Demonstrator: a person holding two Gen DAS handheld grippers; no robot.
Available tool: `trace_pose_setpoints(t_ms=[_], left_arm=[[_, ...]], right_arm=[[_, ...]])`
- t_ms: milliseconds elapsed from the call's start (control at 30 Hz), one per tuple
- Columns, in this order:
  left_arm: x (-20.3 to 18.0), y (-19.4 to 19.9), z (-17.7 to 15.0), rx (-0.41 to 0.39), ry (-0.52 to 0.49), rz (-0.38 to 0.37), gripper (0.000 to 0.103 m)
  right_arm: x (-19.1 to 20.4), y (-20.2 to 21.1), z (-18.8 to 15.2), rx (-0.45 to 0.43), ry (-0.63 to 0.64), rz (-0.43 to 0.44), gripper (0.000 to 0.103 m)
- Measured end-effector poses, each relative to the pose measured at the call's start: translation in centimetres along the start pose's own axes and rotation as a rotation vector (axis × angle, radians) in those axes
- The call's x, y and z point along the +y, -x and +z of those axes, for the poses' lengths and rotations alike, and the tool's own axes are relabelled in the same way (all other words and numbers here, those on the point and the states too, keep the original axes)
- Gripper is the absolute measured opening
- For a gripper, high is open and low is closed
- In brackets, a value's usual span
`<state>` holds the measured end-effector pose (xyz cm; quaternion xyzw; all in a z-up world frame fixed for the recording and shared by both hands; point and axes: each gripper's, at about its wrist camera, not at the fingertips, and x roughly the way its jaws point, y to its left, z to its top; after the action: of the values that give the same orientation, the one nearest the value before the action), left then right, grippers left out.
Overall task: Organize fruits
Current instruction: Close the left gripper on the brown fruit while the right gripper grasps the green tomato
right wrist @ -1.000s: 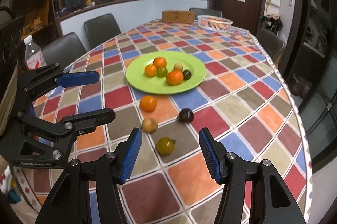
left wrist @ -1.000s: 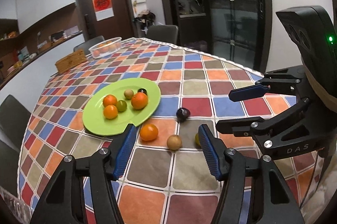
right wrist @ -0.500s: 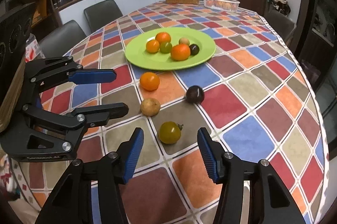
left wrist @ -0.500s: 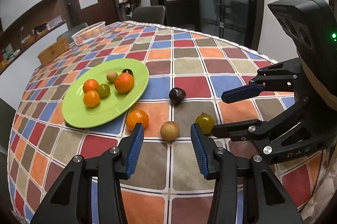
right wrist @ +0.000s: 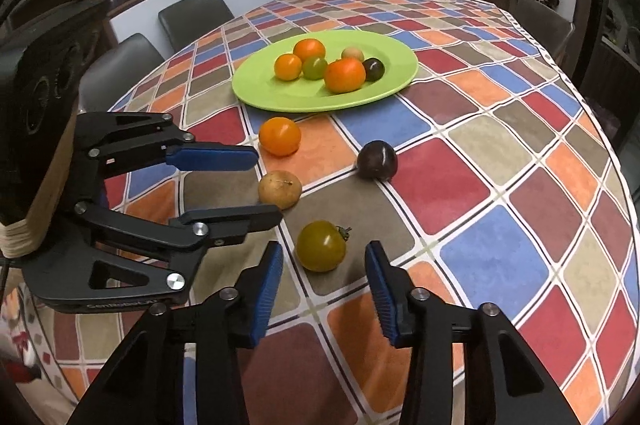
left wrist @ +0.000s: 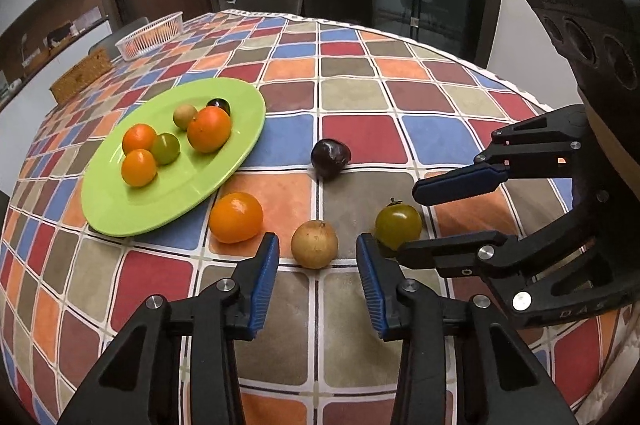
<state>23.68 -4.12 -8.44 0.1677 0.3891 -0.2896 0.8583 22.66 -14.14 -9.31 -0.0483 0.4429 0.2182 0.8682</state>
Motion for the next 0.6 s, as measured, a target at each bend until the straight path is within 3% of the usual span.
trace_pose_setpoints(t_ms=[200,433,600], left_arm=[[0.0,-0.5,0.4,0.008,0.001,-0.003,0.036],[0.2,-1.0,0.3,0.025,0.004,0.0,0.026],[0.5,-0.6,0.1,0.018,0.037,0.005,0.026]], right_arm=[[-0.4,-0.6,0.1,0.004,-0.012,0.018,0.041],[-0.4,-1.3,0.1,0.016,-0.019,0.037,0.035],[-0.4,-1.4,0.2,0.015,-0.015,0.039,0.029]])
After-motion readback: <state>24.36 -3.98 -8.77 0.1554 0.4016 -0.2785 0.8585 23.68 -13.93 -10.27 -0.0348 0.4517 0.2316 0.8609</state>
